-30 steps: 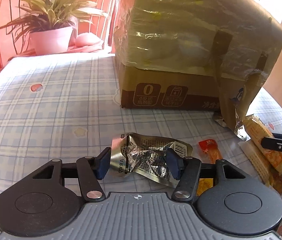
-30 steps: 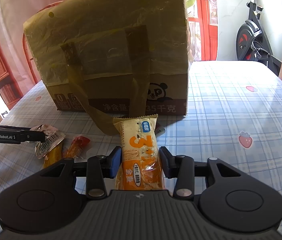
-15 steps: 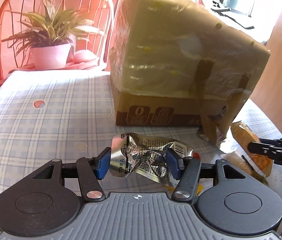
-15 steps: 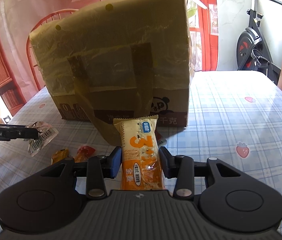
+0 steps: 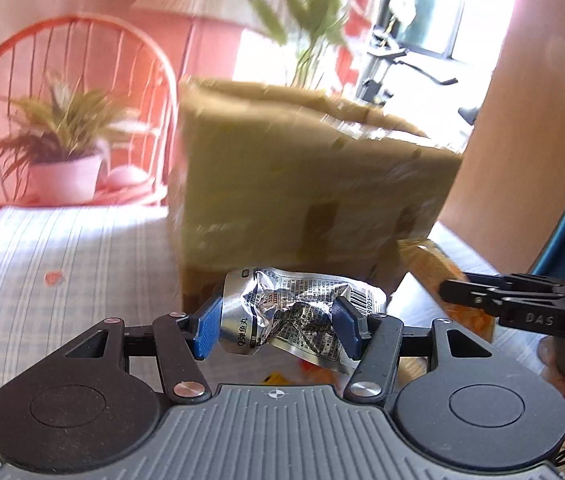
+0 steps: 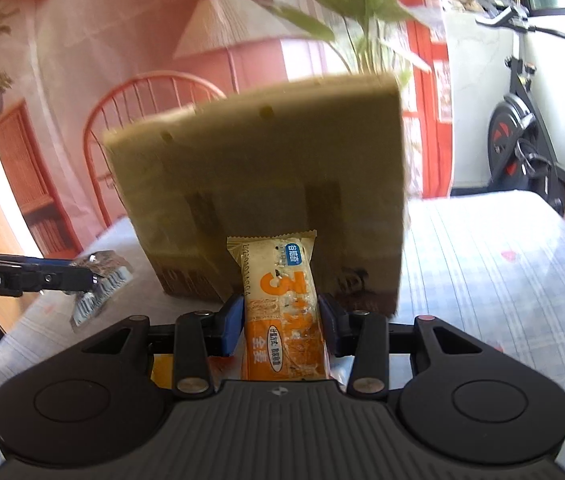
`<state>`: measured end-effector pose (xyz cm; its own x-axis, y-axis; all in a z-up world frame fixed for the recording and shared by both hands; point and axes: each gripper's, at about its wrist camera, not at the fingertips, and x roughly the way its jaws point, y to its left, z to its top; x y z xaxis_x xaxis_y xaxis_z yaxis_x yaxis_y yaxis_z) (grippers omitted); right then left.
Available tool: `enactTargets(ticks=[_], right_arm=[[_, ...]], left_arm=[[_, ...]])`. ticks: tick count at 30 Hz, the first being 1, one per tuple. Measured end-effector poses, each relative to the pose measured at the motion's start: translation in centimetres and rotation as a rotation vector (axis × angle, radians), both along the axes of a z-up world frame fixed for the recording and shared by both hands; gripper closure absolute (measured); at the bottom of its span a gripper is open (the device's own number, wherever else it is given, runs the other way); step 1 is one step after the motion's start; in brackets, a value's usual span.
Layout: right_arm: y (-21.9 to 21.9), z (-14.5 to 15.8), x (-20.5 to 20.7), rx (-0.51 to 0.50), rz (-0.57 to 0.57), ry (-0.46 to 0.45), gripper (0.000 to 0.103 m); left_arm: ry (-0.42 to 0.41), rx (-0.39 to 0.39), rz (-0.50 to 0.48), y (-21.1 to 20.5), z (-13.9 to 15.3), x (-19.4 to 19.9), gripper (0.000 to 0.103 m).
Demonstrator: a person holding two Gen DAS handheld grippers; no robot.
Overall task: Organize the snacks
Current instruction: 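Lift the silver candy and snack bar into the box and open both tools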
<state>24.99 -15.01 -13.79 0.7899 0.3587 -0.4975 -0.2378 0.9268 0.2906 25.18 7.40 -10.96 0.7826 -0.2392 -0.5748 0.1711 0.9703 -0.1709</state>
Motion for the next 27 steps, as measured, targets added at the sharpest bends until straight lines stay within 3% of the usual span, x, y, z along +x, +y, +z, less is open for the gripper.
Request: enactTargets(ticks=[10, 15, 22, 27], right_arm=[[0.7, 4.4, -0.4, -0.004, 0.027, -0.129, 0.060], [-0.1, 6.9, 0.2, 0.040, 0.030, -0.177, 0.060], [-0.1, 11.2, 3.2, -0.025, 0.034, -0.270, 0.060], [-0.1, 13.3, 7.2, -0.073, 0.022, -0.302, 0.060]], left_arm=[[-0.100, -0.004, -0.056, -1.5, 4.6, -0.5, 0.042], [-0.156, 0.011, -0.043, -1.7, 7.8, 0.4, 0.042], [-0.213, 0.020, -0.009, -1.9, 11.7, 4.2, 0.041], [-0.181, -0.005, 0.031, -2.3, 12.8, 8.9, 0.041]])
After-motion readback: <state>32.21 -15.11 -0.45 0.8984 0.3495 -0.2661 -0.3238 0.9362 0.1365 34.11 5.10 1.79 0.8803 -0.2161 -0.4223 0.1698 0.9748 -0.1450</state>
